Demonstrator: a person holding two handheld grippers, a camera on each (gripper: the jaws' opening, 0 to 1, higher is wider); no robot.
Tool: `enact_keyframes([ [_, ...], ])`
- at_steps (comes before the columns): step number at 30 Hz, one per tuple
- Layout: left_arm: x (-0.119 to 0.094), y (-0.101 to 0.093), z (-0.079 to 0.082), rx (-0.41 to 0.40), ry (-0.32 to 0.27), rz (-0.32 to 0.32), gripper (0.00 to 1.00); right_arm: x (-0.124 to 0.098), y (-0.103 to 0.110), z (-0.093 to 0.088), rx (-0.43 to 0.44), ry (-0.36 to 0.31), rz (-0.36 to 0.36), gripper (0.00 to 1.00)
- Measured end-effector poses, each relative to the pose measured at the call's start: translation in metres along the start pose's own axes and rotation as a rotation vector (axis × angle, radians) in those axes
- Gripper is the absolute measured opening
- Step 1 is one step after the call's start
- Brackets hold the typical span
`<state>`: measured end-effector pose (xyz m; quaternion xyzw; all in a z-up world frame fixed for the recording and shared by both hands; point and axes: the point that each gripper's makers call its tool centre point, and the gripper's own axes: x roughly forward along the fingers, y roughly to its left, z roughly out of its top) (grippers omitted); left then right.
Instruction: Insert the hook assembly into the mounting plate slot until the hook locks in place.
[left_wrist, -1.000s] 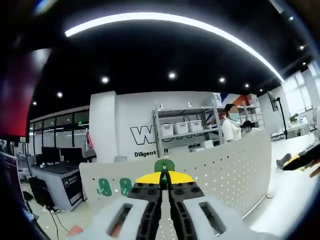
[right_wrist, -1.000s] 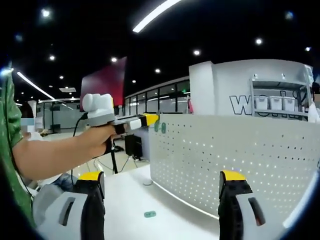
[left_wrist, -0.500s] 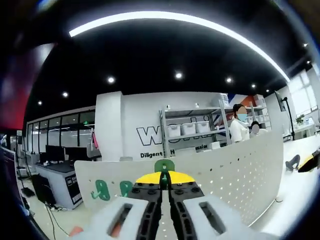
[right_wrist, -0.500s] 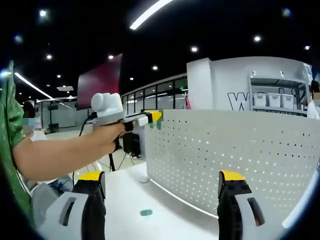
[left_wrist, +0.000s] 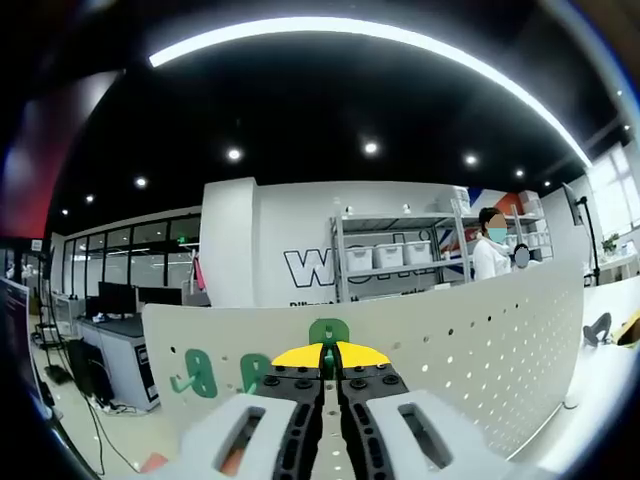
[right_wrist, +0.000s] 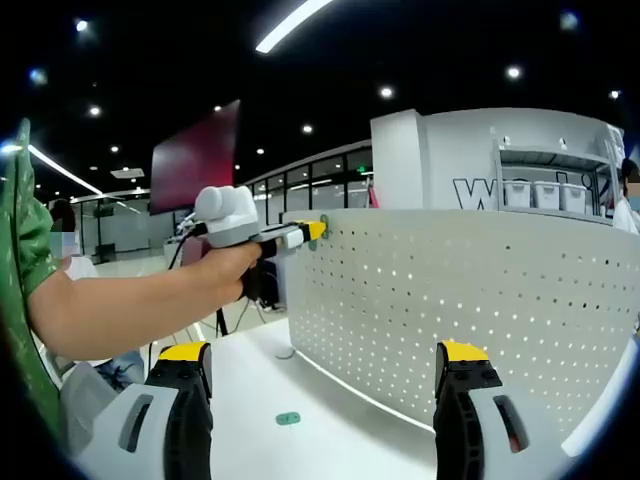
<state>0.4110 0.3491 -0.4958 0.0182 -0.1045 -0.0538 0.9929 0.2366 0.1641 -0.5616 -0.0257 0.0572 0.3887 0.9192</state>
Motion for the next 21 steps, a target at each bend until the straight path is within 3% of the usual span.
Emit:
enact_keyframes([
  [21,0.0048,0.0033,-0.0046,0.003,-0.008,0.008,0.03,0.0081,-0.0005,-0.0025,0.003,0.009,0.009,0.93],
])
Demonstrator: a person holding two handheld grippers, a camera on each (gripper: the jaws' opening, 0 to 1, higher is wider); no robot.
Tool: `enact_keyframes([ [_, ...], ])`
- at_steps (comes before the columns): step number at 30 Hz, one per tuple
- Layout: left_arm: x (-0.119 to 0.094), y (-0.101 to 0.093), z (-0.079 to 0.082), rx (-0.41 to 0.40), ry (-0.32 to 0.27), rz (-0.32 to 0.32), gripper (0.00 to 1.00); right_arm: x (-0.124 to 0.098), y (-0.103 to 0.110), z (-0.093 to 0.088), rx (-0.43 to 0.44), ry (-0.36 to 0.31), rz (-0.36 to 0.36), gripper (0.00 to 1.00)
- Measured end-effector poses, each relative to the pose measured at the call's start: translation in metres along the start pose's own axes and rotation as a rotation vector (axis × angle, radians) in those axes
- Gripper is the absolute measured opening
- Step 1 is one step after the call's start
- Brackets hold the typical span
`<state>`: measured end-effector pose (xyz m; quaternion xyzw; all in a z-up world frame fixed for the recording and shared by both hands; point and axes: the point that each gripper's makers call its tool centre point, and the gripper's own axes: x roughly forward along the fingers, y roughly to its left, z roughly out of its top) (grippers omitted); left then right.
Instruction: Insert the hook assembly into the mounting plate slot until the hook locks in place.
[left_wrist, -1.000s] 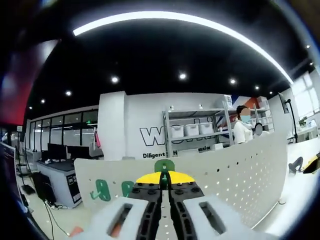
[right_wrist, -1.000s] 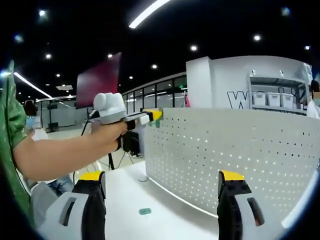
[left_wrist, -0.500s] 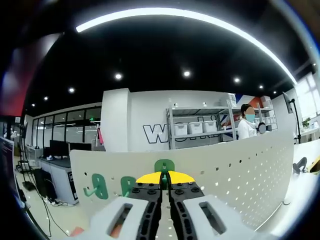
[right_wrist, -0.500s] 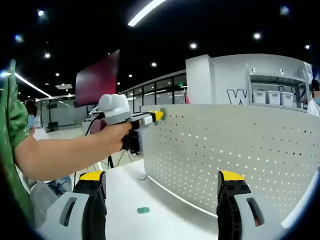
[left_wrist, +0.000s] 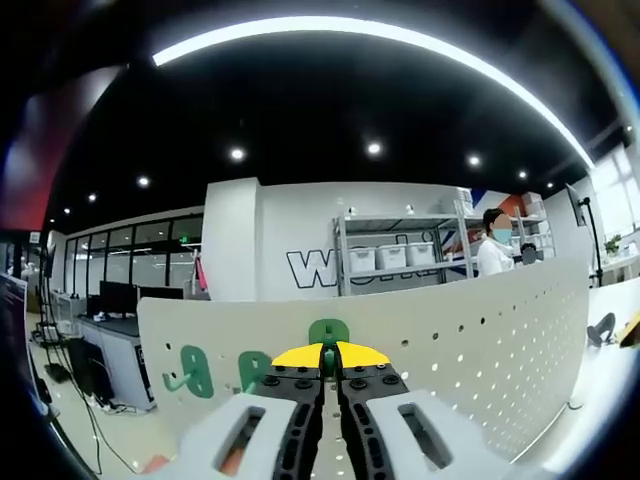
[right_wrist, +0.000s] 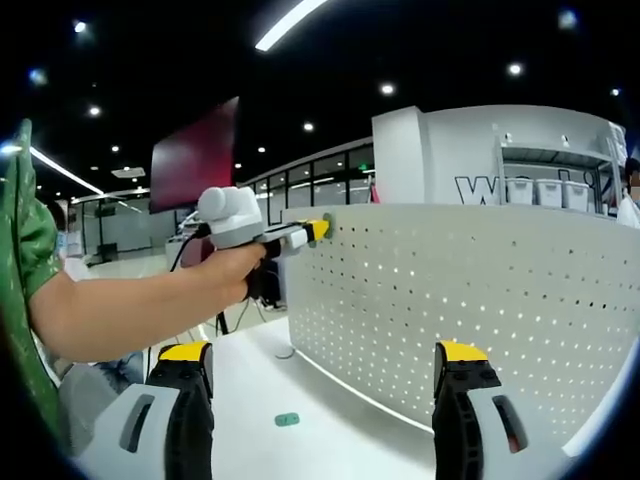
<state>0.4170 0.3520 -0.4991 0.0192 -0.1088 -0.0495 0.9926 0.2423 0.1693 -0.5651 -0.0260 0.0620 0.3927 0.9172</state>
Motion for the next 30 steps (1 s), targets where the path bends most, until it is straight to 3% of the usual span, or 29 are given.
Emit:
enact_keyframes([
  [30,-0.002,-0.003,-0.011,0.007,0.013,0.001,0.03,0.002,0.001,-0.003,-0.010,0.022,0.011,0.92],
])
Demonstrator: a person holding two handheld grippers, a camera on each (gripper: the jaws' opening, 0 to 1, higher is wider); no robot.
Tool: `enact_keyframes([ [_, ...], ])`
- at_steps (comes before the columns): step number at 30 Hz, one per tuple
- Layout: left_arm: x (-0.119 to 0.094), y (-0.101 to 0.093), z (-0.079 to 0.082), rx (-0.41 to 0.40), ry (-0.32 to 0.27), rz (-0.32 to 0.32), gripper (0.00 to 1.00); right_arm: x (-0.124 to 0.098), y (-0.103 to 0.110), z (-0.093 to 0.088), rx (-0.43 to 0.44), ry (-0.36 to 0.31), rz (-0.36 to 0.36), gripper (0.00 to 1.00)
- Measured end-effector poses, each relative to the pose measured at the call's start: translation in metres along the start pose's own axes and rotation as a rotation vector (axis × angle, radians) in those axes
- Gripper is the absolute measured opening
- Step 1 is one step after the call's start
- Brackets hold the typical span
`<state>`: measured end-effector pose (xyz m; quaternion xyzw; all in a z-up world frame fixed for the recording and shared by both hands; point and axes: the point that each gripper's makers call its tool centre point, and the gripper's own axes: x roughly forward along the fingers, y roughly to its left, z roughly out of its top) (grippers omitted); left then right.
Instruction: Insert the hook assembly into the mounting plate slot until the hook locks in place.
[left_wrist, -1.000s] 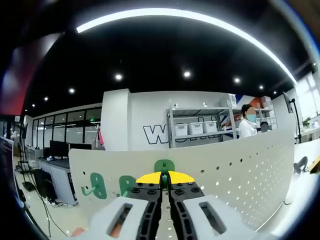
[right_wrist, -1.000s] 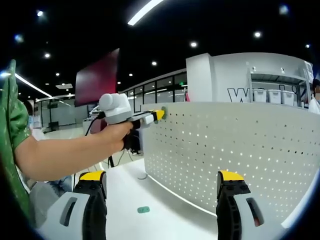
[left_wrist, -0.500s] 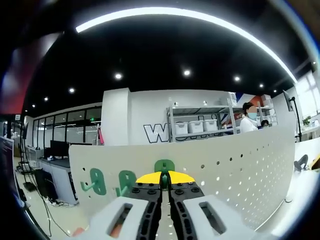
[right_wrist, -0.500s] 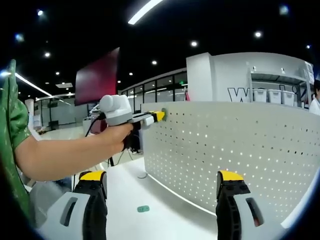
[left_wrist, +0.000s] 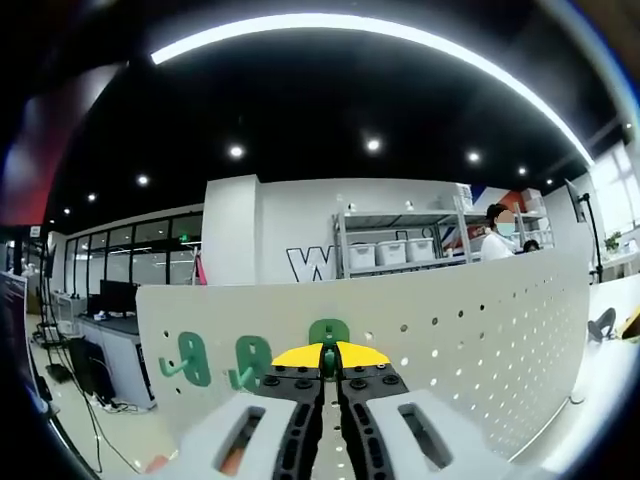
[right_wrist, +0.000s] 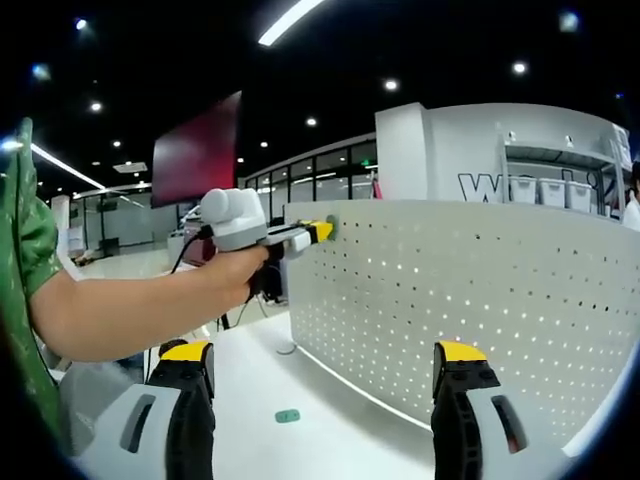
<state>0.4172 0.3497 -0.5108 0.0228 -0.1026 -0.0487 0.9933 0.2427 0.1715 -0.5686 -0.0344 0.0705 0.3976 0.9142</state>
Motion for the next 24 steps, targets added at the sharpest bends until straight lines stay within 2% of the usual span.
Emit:
enact_keyframes([
  [16,0.0029,-0.0014,-0.0071,0.000,0.015,-0.003,0.03,-0.0008,-0.0029,-0.0025,0.001,0.009,-0.008,0.92],
  [24,0.0035,-0.0021,-0.0071,0.030,0.012,-0.006,0.03,0.0016,-0.0011,-0.0042,0.003,0.011,0.001,0.92],
])
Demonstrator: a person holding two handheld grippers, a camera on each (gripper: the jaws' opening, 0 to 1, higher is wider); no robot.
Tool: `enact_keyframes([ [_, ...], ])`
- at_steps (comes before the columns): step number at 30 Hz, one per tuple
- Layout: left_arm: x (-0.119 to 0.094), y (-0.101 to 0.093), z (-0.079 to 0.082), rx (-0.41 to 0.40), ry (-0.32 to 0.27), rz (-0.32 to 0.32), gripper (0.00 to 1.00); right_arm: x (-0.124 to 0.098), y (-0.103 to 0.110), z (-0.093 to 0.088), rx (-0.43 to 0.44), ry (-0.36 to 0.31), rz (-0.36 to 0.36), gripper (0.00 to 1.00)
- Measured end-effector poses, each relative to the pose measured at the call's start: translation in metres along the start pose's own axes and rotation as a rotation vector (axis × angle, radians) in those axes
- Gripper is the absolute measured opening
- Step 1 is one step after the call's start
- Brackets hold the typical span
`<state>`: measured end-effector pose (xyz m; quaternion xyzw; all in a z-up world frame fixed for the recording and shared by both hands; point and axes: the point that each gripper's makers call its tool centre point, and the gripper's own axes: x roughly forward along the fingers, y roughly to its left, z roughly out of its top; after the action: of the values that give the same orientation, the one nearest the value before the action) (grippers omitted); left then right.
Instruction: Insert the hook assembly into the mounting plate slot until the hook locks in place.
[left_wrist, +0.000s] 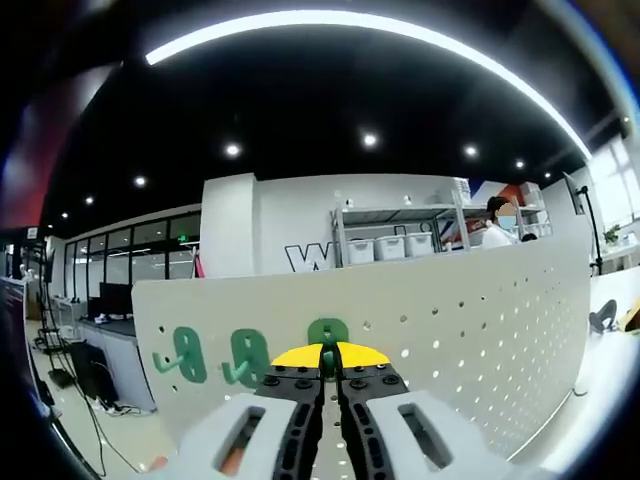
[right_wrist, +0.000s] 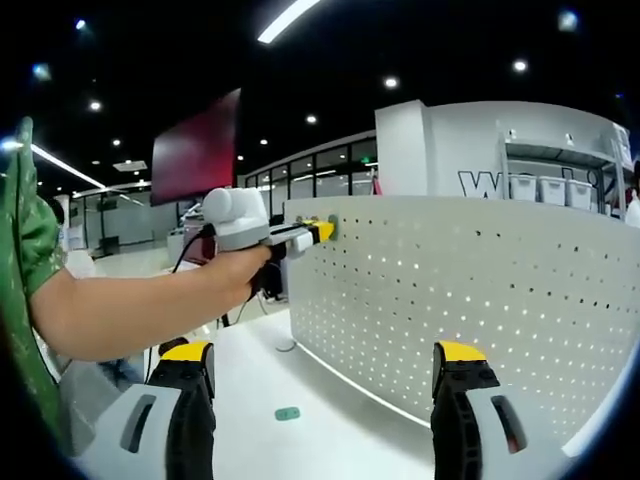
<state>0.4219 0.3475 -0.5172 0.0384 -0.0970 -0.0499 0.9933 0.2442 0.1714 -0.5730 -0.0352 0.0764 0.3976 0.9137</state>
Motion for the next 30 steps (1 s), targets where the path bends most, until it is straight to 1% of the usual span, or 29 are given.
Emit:
enact_keyframes([
  [9,-0.0001,-0.0003,-0.0003,0.011,-0.002,-0.001,0.04,0.0008,-0.0011,-0.0008,-0.001,0.005,-0.001,0.92],
  [11,0.0008,0.0005,-0.0055,0.013,0.015,-0.003,0.04,0.0010,-0.0009,-0.0009,0.000,0.005,0.000,0.92],
  [15,0.0020,0.0018,-0.0052,0.007,0.009,-0.002,0.04,0.0009,-0.0017,-0.0009,0.000,0.005,-0.002,0.92],
  [21,0.0016,0.0015,-0.0051,0.037,0.006,-0.007,0.04,0.0014,-0.0021,-0.0017,0.001,0.006,-0.003,0.92],
  [24,0.0019,0.0028,-0.0054,0.034,0.004,-0.009,0.04,0.0016,-0.0019,-0.0016,0.001,0.005,-0.002,0.92],
  [30,0.0019,0.0026,-0.0097,0.025,0.019,-0.013,0.04,0.0027,-0.0015,-0.0031,-0.001,0.012,0.001,0.92],
])
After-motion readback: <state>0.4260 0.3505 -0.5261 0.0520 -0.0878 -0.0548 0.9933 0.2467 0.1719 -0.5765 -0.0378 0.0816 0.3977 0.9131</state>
